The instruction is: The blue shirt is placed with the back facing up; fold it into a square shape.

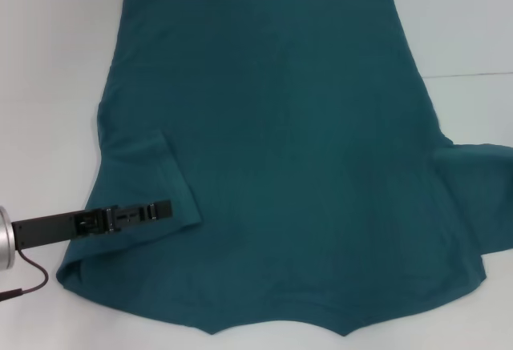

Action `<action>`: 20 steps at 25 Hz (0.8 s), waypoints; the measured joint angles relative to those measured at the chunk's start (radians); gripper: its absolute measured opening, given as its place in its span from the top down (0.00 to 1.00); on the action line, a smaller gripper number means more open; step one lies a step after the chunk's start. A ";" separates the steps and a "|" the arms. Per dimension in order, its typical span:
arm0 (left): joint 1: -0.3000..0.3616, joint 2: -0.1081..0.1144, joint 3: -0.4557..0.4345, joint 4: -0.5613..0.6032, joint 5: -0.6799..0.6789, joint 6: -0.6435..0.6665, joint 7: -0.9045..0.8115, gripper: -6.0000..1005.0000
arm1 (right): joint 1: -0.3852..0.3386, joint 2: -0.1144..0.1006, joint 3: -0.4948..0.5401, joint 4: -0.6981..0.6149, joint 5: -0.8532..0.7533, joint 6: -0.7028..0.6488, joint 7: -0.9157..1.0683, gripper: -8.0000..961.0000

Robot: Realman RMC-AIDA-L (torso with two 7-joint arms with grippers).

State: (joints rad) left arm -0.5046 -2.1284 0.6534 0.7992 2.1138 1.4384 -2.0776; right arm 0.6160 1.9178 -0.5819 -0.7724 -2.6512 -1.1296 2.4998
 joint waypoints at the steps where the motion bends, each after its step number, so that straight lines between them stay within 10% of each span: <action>1: 0.000 0.000 0.000 0.000 0.000 0.000 0.000 0.19 | -0.001 0.002 0.000 -0.012 -0.010 0.002 0.011 0.98; 20: -0.006 -0.002 0.000 0.002 0.000 -0.004 -0.003 0.19 | 0.096 0.003 -0.031 -0.059 -0.054 -0.034 0.107 0.98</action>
State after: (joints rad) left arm -0.5109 -2.1307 0.6535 0.8016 2.1138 1.4342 -2.0801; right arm 0.7116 1.9211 -0.6133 -0.8315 -2.7052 -1.1636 2.6069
